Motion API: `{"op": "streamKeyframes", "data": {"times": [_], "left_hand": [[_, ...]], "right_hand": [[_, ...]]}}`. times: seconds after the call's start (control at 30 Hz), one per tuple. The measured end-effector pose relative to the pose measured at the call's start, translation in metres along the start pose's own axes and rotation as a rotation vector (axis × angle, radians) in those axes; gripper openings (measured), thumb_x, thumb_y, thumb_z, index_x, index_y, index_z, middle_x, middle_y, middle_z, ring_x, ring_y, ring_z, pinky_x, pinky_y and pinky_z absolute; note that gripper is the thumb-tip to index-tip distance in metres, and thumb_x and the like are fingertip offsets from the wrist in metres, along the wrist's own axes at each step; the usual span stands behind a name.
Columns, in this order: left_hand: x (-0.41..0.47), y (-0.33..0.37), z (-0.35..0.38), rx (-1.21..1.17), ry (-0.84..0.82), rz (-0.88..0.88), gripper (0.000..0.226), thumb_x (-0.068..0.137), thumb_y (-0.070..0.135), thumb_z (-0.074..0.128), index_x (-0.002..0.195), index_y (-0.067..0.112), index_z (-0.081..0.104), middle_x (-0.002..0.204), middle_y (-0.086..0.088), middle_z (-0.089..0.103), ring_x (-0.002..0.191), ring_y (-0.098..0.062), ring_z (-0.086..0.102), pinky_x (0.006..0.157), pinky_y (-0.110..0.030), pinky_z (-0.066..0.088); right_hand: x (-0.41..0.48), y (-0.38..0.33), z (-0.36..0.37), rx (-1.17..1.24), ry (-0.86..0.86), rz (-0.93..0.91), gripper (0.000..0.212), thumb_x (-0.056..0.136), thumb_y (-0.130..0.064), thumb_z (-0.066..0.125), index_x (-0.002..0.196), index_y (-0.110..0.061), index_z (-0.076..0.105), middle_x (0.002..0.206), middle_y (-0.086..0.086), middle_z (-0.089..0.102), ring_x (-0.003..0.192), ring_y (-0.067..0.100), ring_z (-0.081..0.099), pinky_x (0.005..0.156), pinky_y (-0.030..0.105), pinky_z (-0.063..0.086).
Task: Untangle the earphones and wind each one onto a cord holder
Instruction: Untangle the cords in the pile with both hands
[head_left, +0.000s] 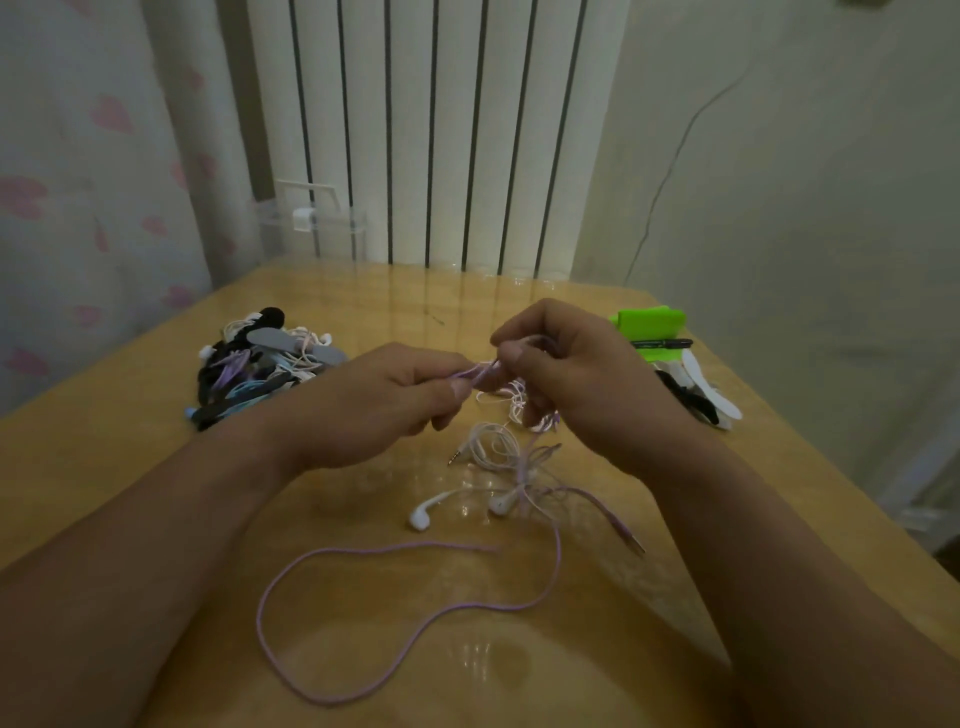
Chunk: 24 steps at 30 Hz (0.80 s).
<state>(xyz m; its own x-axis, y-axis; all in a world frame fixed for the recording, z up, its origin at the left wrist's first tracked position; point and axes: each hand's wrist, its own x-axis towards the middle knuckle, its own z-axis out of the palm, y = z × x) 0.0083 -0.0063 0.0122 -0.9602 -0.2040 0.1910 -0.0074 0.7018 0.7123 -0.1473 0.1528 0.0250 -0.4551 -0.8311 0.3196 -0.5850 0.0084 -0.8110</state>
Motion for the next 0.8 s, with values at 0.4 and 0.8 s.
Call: {"op": "streamKeyframes", "data": {"times": [0.4, 0.8], "left_hand": [[0.006, 0.001, 0.007, -0.745, 0.096, 0.124, 0.042, 0.1, 0.024, 0.056, 0.14, 0.029, 0.065, 0.1, -0.024, 0.064, 0.049, -0.011, 0.035, 0.049, -0.022, 0.031], [0.008, -0.015, 0.015, 0.208, 0.251, 0.045, 0.024, 0.11, 0.035, 0.046, 0.107, 0.049, 0.066, 0.096, 0.01, 0.073, 0.091, -0.003, 0.066, 0.081, -0.026, 0.052]], "right_hand": [[0.004, 0.013, 0.009, 0.408, -0.077, 0.14, 0.02, 0.107, -0.022, 0.056, 0.114, -0.015, 0.074, 0.072, -0.002, 0.058, 0.054, 0.01, 0.037, 0.047, 0.022, 0.035], [-0.002, 0.0, 0.014, -0.253, -0.035, 0.042, 0.015, 0.104, -0.032, 0.06, 0.098, -0.031, 0.073, 0.077, -0.005, 0.067, 0.059, 0.002, 0.057, 0.058, 0.03, 0.051]]}}
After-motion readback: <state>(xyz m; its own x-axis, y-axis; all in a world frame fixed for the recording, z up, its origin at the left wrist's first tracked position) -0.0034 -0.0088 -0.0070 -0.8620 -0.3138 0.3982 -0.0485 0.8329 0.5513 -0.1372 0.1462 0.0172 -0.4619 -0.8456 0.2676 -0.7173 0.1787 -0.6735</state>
